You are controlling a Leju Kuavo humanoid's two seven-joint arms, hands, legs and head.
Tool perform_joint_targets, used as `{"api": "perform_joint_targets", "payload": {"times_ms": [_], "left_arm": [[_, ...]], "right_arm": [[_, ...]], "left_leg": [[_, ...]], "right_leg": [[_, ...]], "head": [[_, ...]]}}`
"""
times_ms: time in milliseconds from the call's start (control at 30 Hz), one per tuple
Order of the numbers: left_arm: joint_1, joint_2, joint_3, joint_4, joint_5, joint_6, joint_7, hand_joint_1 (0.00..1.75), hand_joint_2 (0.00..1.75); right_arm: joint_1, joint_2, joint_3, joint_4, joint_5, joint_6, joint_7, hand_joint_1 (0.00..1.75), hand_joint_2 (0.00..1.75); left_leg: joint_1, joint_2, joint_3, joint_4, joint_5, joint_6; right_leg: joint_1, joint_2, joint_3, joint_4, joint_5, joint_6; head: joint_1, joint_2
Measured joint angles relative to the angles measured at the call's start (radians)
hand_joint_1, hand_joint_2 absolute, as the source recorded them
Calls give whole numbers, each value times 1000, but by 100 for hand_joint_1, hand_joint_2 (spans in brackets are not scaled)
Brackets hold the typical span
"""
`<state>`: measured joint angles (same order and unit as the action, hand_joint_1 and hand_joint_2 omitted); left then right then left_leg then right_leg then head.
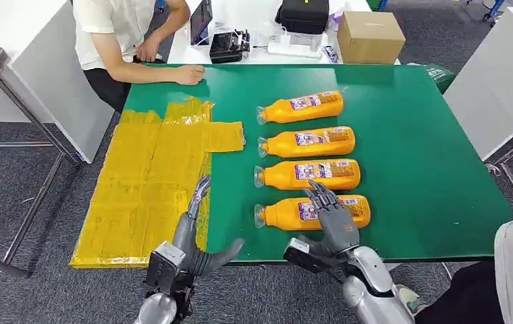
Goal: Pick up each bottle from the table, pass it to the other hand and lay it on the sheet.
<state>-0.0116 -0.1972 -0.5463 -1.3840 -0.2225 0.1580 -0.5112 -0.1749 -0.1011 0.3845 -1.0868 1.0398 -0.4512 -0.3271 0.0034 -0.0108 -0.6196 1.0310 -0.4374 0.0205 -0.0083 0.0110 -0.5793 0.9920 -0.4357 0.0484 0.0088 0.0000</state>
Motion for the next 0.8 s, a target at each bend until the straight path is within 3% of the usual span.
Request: {"api": "perform_joint_targets", "payload": {"times_ms": [133, 367, 533, 667, 800], "left_arm": [[0, 0, 0, -5, 13, -11, 10, 0, 175], [-2, 0, 1, -16, 32, -42, 52, 0, 175], [0, 0, 2, -30, 25, -45, 69, 0, 175], [13, 0, 5, -42, 11, -34, 81, 0, 175], [26, 0, 10, -49, 2, -32, 93, 0, 175]], "right_arm": [[-19, -7, 14, 40, 115, -32, 99, 0, 175], [-36, -13, 18, 89, 131, -4, 139, 0, 175], [-33, -24, 21, 86, 202, 12, 212, 0, 175], [-29, -31, 23, 68, 334, 5, 339, 0, 175], [-9, -29, 24, 41, 357, 31, 366, 0, 175]], "left_leg": [[0, 0, 0, 0, 0, 0], [0, 0, 0, 0, 0, 0], [0, 0, 1, 0, 0, 0], [0, 0, 2, 0, 0, 0], [0, 0, 3, 0, 0, 0]], "right_leg": [[0, 0, 0, 0, 0, 0], [0, 0, 0, 0, 0, 0], [0, 0, 0, 0, 0, 0], [0, 0, 1, 0, 0, 0], [0, 0, 3, 0, 0, 0]], "head": [[0, 0], [0, 0], [0, 0], [0, 0], [0, 0]]}}
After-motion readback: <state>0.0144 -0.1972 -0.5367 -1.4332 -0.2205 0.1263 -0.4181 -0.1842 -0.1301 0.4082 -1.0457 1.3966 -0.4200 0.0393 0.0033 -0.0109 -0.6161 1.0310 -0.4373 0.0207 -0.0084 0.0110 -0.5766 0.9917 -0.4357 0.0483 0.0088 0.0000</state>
